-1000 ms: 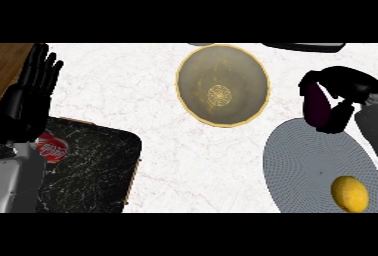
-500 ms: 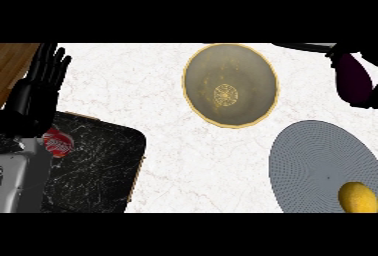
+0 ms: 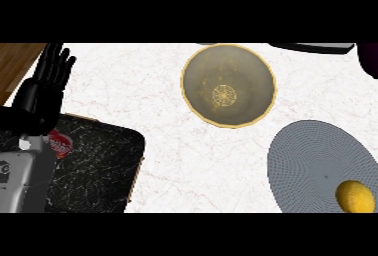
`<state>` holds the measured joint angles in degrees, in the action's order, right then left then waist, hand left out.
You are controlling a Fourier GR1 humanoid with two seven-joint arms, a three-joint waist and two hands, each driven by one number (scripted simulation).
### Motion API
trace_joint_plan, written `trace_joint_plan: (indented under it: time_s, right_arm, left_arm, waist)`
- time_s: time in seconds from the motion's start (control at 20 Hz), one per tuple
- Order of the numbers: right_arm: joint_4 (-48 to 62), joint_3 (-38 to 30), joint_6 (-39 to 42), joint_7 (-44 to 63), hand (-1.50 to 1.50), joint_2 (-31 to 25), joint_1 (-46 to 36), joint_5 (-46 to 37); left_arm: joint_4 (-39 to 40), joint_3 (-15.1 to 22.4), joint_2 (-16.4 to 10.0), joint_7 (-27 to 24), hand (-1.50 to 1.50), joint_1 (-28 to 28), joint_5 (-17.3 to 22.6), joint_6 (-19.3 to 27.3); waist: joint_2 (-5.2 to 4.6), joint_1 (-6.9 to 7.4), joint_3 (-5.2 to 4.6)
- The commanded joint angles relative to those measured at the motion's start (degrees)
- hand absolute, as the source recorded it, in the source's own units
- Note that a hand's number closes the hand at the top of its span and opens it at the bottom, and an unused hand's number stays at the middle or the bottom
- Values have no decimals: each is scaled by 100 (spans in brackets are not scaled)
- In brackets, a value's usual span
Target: Pick the eggplant from the placemat and place it in the bowl
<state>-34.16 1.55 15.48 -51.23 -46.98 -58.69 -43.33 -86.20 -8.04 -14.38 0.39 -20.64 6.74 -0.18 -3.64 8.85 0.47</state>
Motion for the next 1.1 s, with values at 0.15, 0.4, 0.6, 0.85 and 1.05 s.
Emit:
trace_joint_plan:
  time_s: [0.15,0.4,0.6,0.85,1.05]
  right_arm:
    - [629,-268,1073,-1164,150,13,-726,697]
    - [843,-183,1794,-1052,150,329,-1176,1121]
    - [966,81,2151,-819,150,538,-1599,1196]
    - [1100,447,2241,-595,150,960,-1811,1223]
    - [1087,765,2441,-494,150,1148,-2166,1195]
  left_arm:
    - [35,-76,-3,20,0,-23,52,22]
    - [152,-93,-47,28,0,-88,-37,81]
    - [320,-86,-59,-85,0,-23,-105,60]
    - [124,-210,-118,81,0,-1,-8,111]
    - [255,-258,-124,-127,0,244,65,-49]
  waist:
    - [93,-29,-22]
    - [137,-144,-31]
    - [150,-237,-47]
    - [214,-311,-44]
    - [228,-381,-54]
